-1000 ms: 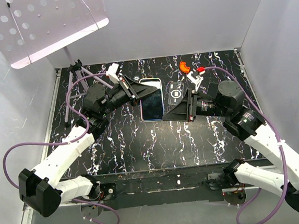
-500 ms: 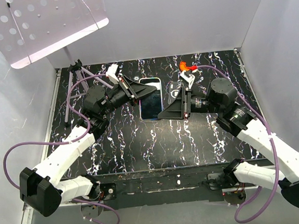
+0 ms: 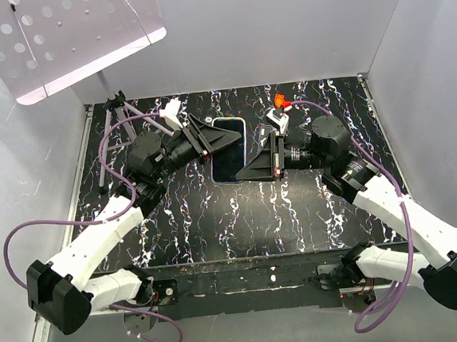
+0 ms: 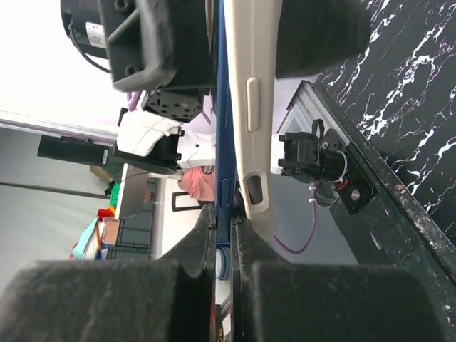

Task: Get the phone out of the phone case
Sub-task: Remove the phone case from the phone.

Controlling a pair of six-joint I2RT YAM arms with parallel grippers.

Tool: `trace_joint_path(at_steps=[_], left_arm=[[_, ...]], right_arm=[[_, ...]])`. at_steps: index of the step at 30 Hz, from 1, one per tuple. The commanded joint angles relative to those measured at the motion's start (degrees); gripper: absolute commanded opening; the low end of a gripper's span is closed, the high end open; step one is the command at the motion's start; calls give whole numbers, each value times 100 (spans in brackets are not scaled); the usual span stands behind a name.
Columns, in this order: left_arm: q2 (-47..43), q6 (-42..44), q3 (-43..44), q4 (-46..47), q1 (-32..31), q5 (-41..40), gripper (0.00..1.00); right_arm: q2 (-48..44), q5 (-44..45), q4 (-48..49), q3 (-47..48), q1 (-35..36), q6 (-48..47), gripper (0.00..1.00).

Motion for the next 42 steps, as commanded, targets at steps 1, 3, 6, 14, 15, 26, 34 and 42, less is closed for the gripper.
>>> trace_joint_path(at_steps=[1,3,6,14,15,26,34,42], left_arm=[[-614,549,-157,-282,-288,254,65],[-728,583,-290,-185,-226,324,96],[-956,934,-290,-429,-191,273,98],[-1704,1620,-554,-1562,-191,-185,97],[-1748,1638,-606,-1582,-191,-159,95],[-2021,1121,-1327,-458,-226,377,76],[-1784,900,-1415,-88,-375,483,64],[-1590,883,-1371,35,-498,509,55]], right_arm=[[-194,261,516,-49,-69,-161,1],[-353,129,569,-137,-86,-161,1],[-642,67,535,-269,-139,-118,1],[-1241,40,789,-612,-429,383,1],[-1276,23,798,-630,-473,436,1],[-1689,251,1079,-1016,-719,1025,1],[-1681,321,1615,-1254,-746,1491,1],[-1645,321,1808,-1254,-754,1605,1]])
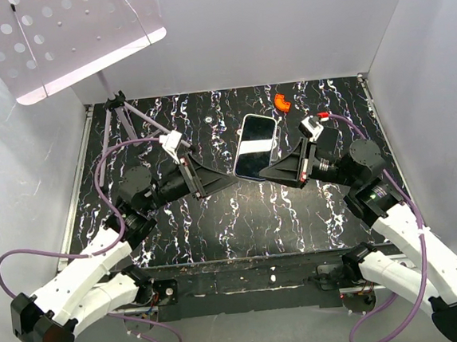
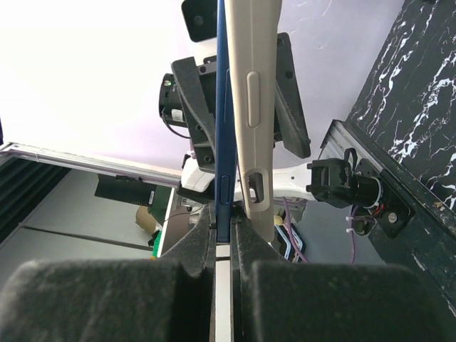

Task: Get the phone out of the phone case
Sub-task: Remove the phone case from the phone.

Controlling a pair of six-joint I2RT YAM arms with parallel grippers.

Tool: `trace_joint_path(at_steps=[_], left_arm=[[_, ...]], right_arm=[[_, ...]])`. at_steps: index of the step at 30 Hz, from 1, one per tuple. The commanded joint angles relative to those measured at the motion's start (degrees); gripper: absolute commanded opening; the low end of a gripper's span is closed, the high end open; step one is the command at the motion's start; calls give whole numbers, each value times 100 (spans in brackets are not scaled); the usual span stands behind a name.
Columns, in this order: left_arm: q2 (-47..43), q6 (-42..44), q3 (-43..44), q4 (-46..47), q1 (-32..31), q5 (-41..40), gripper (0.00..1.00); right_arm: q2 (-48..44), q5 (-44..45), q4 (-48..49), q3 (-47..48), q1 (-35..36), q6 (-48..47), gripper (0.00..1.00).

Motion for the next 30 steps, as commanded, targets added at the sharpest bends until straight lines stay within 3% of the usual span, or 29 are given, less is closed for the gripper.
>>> trace_joint_path(at_steps=[1,6,15,24,30], left_arm=[[38,4,52,201,-57,81,54],[152,-31,78,218,-74,2,52],[337,-110,157,307,-145,-60,62],[618,144,482,-273,-162,-402,49],[996,136,702,-28,-162,-350,38]], right_arm=[[-72,55,913,60,-33,165,1],[-63,20,974,-2,-33,183,1],[-98,2,983,-99,-33,191,1],[-142,-33,939,-107,-33,183,1],[-212,-33,729,-99,-33,95,1]])
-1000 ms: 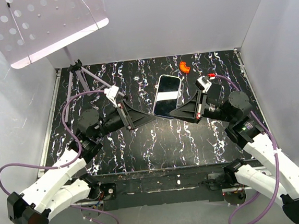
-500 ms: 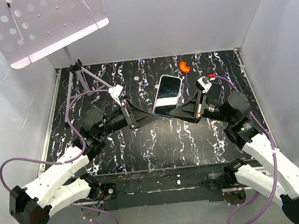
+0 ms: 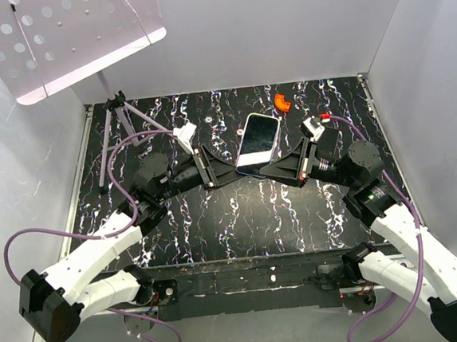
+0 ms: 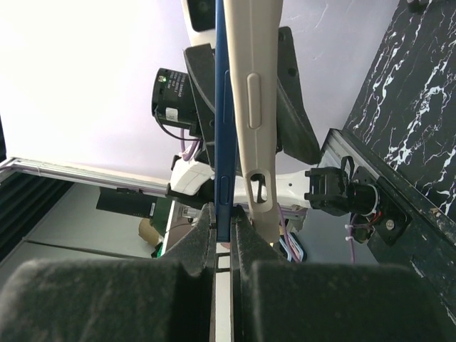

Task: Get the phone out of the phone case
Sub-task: Remove the phone case from the phone.

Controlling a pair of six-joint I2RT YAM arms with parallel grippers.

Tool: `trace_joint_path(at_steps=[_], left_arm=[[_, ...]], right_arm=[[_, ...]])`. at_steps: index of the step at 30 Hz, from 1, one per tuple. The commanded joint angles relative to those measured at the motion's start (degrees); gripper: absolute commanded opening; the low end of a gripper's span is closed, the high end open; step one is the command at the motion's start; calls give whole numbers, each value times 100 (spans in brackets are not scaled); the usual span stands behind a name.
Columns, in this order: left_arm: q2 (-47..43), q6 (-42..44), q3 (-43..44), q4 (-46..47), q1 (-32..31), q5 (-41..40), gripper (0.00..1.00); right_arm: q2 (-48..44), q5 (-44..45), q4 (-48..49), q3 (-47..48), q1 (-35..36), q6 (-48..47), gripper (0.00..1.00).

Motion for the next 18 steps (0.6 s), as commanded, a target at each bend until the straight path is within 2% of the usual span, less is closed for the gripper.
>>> trace_joint_path(at_steps=[1,5,6,8,9,14,16,18], left_arm=[[183,86,287,151,6,-188,36],[271,41,304,337,-3,-162,29],[271,50,322,320,6,-179,24],[271,129,383,93,-3,-284,5],[271,225,488,-248,-3,-433,0],[394,428,1235,-3322,6,-2126,0],[534,323,1289,-4046,6,-2612,0],[710,340,1184,-4180,15,-2719,0]], right_arm=[[-221,-145,436,94,32,-89,1],[-256,-118,356,59,32,-150,1],[-274,-118,330,59,32,-168,1],[-291,-110,155,85,32,-317,1],[-309,-92,-3,111,32,-431,1],[-528,57,-1082,199,32,-1080,1],[-721,189,-1794,208,32,-1449,1],[-914,364,-2515,147,32,-1766,1]])
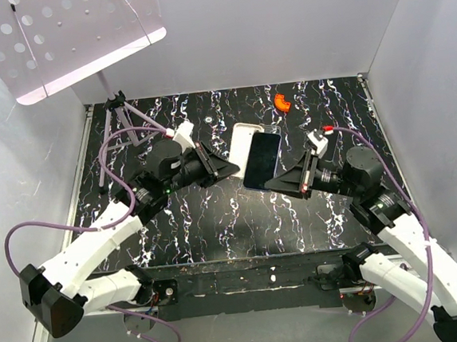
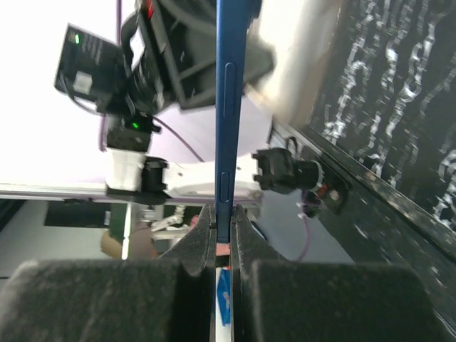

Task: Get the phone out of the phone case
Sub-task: Remove the phone case from the phone, then place the phone case at the center of the board.

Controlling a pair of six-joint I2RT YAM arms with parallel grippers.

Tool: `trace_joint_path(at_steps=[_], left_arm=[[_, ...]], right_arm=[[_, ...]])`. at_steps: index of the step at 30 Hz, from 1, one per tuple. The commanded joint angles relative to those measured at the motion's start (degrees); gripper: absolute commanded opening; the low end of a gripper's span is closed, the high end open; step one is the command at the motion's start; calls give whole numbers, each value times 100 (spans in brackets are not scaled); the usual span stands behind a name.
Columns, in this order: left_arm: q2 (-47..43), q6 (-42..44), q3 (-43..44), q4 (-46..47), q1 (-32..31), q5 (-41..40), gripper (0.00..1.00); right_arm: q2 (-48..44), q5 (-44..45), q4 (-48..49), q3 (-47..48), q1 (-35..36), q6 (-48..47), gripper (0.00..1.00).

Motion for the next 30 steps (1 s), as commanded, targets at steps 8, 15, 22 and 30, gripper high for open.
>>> trace_joint_path(at_steps=[8,15,22,30], left_arm=[[1193,-176,-827,28,78,-515,0],[2651,-554,-933,1954,-221,-118,0],[3935,-836,-451,2546,-256,15,0],[4139,-950,-599,2291,-256,-223,0]], right_arm=[[-1505,1948,-3824,172,37,-1923,1],[-1823,2899,-4749,234,28,-1986,1],[-1875,3085,-4811,331,28,-1986,1],[-1805,3032,-4697,226,28,-1985,1]])
